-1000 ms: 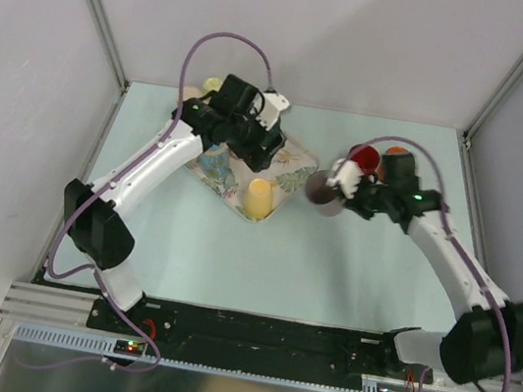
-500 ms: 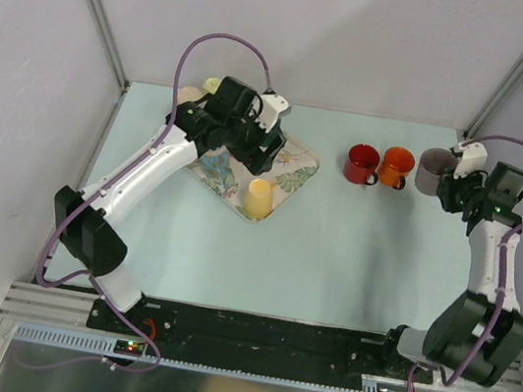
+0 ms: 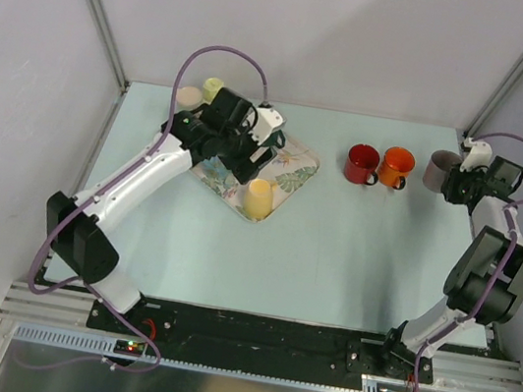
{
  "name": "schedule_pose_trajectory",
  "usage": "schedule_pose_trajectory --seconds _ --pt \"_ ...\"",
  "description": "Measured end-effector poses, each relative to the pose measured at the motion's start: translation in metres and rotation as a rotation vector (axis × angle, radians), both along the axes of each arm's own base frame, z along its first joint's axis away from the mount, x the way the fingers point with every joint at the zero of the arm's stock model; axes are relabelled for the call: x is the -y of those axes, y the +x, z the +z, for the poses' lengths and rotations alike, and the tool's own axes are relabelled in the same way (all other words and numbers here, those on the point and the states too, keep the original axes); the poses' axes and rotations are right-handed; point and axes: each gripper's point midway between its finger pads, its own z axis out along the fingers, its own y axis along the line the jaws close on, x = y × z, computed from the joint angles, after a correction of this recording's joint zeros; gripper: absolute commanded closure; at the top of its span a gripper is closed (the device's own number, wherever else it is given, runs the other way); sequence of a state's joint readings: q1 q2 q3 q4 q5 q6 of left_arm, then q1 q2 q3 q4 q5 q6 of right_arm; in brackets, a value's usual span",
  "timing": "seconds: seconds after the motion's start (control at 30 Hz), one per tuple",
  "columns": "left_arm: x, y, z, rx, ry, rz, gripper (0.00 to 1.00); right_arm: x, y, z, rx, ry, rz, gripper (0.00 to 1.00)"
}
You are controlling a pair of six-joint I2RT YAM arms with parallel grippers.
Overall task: Turn the mug right side up
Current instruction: Place the cup at the corner of the board.
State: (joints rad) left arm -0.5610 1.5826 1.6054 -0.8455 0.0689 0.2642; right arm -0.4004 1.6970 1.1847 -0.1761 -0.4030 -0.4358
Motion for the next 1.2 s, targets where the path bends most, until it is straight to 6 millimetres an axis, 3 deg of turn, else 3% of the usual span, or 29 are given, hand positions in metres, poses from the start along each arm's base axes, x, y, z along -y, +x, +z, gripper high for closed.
schedule_pose_trajectory --seconds 0.47,1.03,1.1,1.2 --pt "-0.014 -0.004 -0.001 0.025 0.068 -0.008 0.11 -0.002 0.048 -0.036 -0.022 -0.025 0.010 1.00" --pt "-0.018 -0.001 -0.009 0.021 0.119 0.005 0.11 -0.011 0.044 -0.054 -0.088 -0.071 0.033 0.98" --pt "-0.018 0.000 -0.009 0.022 0.121 0.006 0.11 -0.014 0.045 -0.054 -0.089 -0.079 0.037 0.96" --pt "-0.018 0.000 -0.009 0.022 0.122 0.007 0.11 -0.015 0.046 -0.053 -0.088 -0.088 0.035 0.82"
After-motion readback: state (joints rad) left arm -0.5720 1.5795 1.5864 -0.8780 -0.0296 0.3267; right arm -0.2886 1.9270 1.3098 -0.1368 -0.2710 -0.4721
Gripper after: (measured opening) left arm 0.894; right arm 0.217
